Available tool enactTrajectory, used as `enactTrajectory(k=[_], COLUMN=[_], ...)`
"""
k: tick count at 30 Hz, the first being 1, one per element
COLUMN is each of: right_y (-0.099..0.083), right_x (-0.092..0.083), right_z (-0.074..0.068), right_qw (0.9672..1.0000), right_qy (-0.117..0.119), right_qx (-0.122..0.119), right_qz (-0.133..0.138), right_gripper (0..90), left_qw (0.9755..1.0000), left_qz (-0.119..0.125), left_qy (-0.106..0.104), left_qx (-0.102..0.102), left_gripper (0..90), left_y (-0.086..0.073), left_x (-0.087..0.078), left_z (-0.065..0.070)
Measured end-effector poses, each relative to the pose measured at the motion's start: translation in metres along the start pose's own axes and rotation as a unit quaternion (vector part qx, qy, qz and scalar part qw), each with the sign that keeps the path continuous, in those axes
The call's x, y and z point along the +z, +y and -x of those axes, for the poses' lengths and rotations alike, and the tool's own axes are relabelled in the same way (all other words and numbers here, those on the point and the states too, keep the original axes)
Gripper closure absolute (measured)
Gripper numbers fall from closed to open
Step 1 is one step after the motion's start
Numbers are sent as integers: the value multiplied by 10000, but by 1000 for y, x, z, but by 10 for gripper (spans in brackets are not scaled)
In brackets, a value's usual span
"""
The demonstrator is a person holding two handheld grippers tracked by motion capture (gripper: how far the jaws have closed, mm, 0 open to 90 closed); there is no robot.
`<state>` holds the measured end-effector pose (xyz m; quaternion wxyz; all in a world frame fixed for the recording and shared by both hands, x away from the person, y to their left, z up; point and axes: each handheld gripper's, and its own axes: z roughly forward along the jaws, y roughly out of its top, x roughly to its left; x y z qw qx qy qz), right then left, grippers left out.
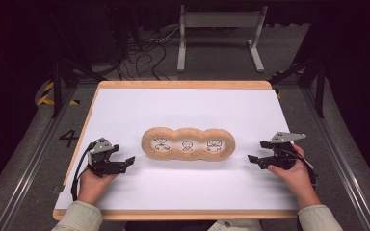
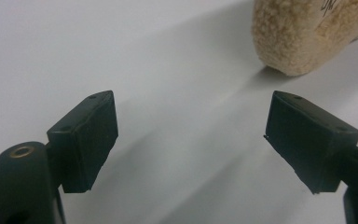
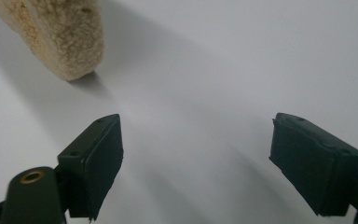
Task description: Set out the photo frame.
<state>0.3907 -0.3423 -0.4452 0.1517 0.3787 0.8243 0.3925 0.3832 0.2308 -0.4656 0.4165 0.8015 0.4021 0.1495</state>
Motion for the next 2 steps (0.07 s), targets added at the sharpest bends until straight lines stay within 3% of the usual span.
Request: enactTrajectory(k=[2], right_y=[0], right_x=[1], right_z=[0], right_qw=[10000], right_qy=[-3], right_qx=[5], right_qz=[5], right_gripper=[168], left_qw=[10000], left_qz=[-9], left_qy=[9], left_qx=[-10], left_gripper=[171], left_y=[0], left_x=[0], left_z=[0])
